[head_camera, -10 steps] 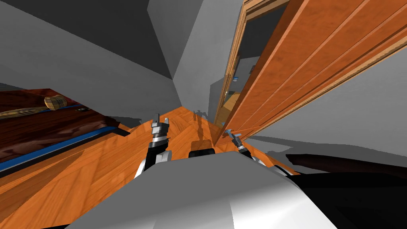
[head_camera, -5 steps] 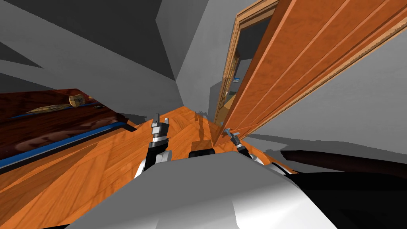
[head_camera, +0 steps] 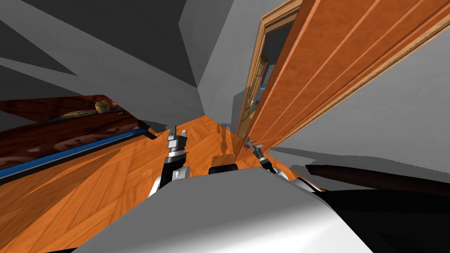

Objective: Pull the door open

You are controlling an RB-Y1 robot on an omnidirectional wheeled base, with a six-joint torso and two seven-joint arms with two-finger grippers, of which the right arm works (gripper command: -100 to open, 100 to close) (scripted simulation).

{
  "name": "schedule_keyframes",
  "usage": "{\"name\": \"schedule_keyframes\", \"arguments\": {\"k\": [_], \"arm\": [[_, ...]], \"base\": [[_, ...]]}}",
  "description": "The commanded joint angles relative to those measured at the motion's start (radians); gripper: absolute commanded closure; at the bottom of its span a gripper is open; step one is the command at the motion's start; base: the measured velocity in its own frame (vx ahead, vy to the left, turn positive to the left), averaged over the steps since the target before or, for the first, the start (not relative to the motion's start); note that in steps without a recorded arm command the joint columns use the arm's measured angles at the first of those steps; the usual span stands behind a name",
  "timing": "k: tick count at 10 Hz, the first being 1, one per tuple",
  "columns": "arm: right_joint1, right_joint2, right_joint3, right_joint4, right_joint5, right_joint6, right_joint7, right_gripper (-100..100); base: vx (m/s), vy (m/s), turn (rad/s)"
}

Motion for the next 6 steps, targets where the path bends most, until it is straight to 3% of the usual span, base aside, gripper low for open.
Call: {"name": "schedule_keyframes", "arguments": {"k": [1, 6], "arm": [[0.003, 0.007, 0.012, -0.030, 0.002, 0.025, 0.006, 100], [-0.008, 0.010, 0.022, -0.052, 0.002, 0.049, 0.011, 100]], "base": [[-0.204, -0.089, 0.083], [-0.098, -0.072, 0.052]]}}
